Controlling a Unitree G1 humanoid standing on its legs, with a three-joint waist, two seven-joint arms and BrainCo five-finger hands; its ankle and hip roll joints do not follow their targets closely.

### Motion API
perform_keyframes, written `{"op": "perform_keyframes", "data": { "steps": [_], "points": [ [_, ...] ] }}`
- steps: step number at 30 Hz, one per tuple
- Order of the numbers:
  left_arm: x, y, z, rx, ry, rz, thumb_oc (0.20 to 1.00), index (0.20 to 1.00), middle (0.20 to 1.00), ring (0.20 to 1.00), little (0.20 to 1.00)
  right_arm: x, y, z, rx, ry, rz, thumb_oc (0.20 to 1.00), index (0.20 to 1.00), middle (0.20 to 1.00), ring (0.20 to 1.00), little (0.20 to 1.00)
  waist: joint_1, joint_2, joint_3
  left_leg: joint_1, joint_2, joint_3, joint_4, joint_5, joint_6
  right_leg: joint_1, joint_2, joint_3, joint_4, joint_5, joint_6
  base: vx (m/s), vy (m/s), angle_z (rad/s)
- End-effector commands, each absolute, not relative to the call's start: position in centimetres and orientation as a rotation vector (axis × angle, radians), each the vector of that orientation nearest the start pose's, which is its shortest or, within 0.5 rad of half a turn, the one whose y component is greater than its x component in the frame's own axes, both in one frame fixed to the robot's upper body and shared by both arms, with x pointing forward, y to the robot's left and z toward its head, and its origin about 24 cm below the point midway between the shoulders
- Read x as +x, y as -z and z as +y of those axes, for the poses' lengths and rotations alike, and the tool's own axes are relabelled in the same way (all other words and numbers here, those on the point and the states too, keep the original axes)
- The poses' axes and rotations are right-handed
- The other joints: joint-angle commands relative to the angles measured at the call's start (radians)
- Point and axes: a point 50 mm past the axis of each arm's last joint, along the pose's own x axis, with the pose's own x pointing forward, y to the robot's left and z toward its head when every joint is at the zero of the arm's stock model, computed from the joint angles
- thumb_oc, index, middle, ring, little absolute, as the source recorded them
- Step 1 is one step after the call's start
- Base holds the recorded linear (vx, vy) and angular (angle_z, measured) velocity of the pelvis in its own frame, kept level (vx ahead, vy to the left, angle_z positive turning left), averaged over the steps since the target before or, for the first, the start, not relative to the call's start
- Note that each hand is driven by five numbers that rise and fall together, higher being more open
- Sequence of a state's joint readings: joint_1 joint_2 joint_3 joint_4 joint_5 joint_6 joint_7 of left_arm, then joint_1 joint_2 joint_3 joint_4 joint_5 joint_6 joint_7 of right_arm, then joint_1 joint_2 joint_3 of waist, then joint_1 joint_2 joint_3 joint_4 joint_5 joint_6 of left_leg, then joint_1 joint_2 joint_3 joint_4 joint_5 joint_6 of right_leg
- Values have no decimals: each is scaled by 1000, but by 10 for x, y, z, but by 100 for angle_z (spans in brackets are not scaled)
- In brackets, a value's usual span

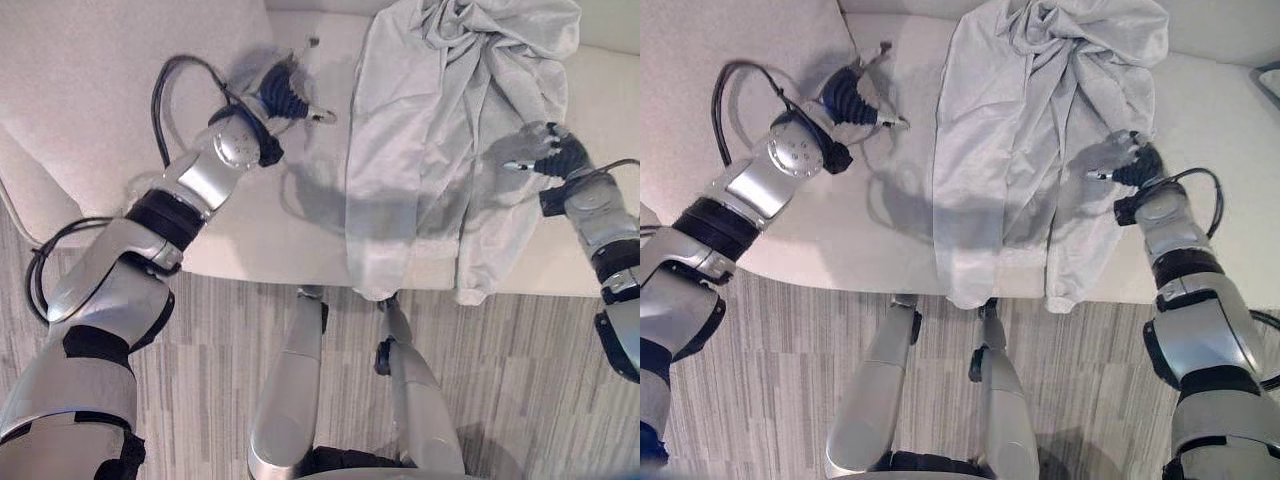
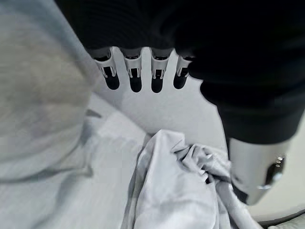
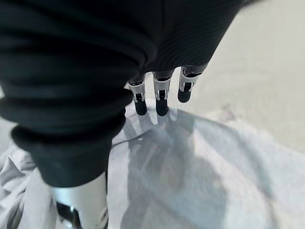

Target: Hang the clothes on the sofa on the clothes rack.

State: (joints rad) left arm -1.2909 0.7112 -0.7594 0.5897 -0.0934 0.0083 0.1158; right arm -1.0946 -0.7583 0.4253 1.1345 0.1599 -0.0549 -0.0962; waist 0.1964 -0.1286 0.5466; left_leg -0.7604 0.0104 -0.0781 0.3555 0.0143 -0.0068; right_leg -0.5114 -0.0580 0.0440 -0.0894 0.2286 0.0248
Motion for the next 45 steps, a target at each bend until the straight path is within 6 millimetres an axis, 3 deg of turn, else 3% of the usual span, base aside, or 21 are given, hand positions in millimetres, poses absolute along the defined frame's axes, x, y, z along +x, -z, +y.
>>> {"op": "perform_keyframes", "data": {
  "steps": [1,9,21,24,25,29,36,38,39,40,45],
  "points": [
    [386,-318,124,1042,93,-657,1000,1000,1000,1000,1000,377,-232,-337,-755,448,-38,1000,1000,1000,1000,1000,32,67,-27,259,88,-146,-443,98,-80,120,-43,1,2,-114,-8,0,0,0],
    [386,-341,95,1099,96,-734,1000,1000,1000,1000,1000,379,-253,-342,-777,515,-15,1000,1000,1000,1000,1000,23,62,-27,184,93,-168,-443,109,-94,41,-48,-4,2,-112,-6,-5,1,1],
    [390,-377,112,1225,-72,-744,1000,1000,1000,1000,1000,373,-308,-341,-792,592,-190,1000,1000,1000,1000,1000,-18,41,-27,96,97,-193,-443,119,-117,-64,-55,4,2,-109,-2,8,5,0],
    [389,-382,114,1245,-95,-758,1000,1000,1000,1000,1000,373,-321,-330,-783,575,-285,1000,1000,1000,1000,1000,-28,33,-27,90,101,-194,-442,124,-121,-74,-56,6,2,-107,-1,15,0,-2],
    [388,-384,119,1259,-114,-763,1000,1000,1000,1000,1000,371,-334,-318,-778,552,-383,1000,1000,1000,1000,1000,-38,28,-27,86,102,-196,-440,124,-125,-78,-57,11,2,-104,-1,27,3,-5],
    [387,-387,130,1291,-156,-756,1000,1000,1000,1000,1000,360,-352,-312,-791,572,-514,1000,1000,1000,1000,1000,-60,18,-27,75,103,-201,-421,118,-132,-82,-60,15,2,-103,2,10,2,-1],
    [387,-387,137,1290,-186,-758,1000,1000,1000,1000,1000,348,-349,-322,-769,622,-564,1000,1000,1000,1000,1000,-83,7,-27,53,107,-210,-407,117,-139,-92,-63,15,2,-97,3,0,0,0],
    [389,-388,141,1285,-207,-743,1000,1000,1000,1000,1000,355,-328,-335,-778,617,-436,1000,1000,1000,1000,1000,-80,0,-27,45,110,-215,-409,117,-144,-101,-63,14,2,-91,3,21,-17,-1],
    [394,-380,143,1282,-203,-713,1000,1000,1000,1000,1000,359,-316,-337,-784,607,-380,1000,1000,1000,1000,1000,-73,4,-27,80,124,-210,-416,98,-145,-73,-52,16,2,-103,-2,0,0,0],
    [391,-387,142,1281,-214,-730,1000,1000,1000,1000,1000,358,-323,-337,-779,614,-397,1000,1000,1000,1000,1000,-79,0,-27,49,115,-214,-413,116,-145,-101,-59,15,2,-91,1,6,-16,-4],
    [397,-386,142,1271,-240,-688,1000,1000,1000,1000,1000,377,-302,-330,-783,576,-247,1000,1000,1000,1000,1000,-76,-3,-27,52,123,-214,-422,107,-147,-105,-52,12,2,-97,-4,-2,-8,-9]
  ]
}}
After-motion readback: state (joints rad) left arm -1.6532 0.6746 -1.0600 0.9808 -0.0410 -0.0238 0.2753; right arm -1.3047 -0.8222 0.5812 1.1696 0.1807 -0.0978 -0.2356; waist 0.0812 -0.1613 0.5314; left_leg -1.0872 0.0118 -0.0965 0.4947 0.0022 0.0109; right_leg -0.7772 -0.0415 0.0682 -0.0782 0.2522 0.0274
